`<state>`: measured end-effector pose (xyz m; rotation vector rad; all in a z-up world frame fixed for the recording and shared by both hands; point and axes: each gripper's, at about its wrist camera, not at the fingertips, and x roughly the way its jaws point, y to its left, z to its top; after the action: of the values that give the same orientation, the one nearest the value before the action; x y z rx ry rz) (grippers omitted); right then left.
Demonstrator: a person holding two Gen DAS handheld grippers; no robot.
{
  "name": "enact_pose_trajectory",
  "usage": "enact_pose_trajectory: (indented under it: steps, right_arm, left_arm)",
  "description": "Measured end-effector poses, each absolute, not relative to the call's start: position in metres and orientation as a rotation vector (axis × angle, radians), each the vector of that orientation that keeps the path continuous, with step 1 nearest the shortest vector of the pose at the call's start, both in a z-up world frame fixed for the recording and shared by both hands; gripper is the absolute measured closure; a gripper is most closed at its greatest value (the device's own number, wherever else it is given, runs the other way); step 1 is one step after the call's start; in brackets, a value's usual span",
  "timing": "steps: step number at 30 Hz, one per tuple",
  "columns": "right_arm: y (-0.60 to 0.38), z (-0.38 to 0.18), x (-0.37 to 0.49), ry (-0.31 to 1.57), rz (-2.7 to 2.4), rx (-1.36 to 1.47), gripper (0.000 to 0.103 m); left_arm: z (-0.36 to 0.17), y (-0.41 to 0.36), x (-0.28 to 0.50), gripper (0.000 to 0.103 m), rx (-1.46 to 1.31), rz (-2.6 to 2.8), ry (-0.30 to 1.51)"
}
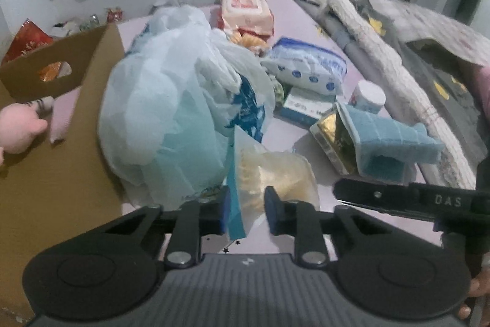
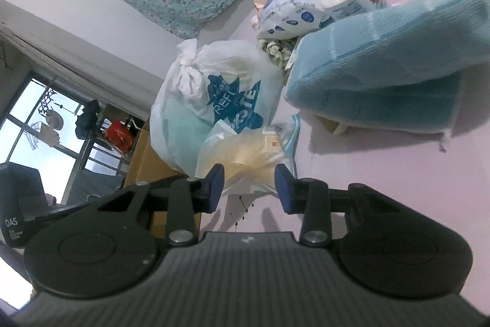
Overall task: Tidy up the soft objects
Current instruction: 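Grasp the clear bag of yellow noodles with the left gripper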
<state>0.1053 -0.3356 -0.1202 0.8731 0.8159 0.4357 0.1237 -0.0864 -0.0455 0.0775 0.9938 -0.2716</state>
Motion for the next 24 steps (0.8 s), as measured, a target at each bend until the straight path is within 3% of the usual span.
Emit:
enact_pose_trajectory:
  steps: [11, 13, 15, 17, 19, 21, 24]
  right_arm:
    - [-0.332, -0.134, 0.128, 0.878, 0.43, 0.913, 0.066]
    - [-0.333, -0.131, 0.131, 0.879, 0.424, 0.91, 0.062]
    - [-0.336, -0.129, 0.132, 0.876, 0.417, 0.921, 0.056]
    - [-0.339, -0.126, 0.132, 0.867, 0.406, 0.928, 0.051]
    - [-0.338, -0.122, 0.132, 0.852, 0.4, 0.926, 0.048]
    - [-0.334, -0.118, 0.133, 0.831, 0.402, 0.913, 0.039]
    - [-0.327, -0.12, 0.142, 0.832, 0.376, 0.89, 0.035]
  left_arm:
    - [-0.082, -0.098, 0.117, 0.087, 0.013, -0.469, 1.215]
    - [-0.075, -0.097, 0.109, 0.081, 0.033, -0.487, 1.183]
    - [-0.063, -0.096, 0.105, 0.064, 0.068, -0.457, 1.114]
    - [-0.054, -0.096, 0.105, 0.053, 0.111, -0.411, 1.04]
    - [-0.048, -0.097, 0.111, 0.049, 0.119, -0.384, 1.005]
    - [-0.05, -0.101, 0.12, 0.042, 0.105, -0.382, 1.002]
    - [-0.062, -0.11, 0.134, 0.04, 0.104, -0.374, 1.032]
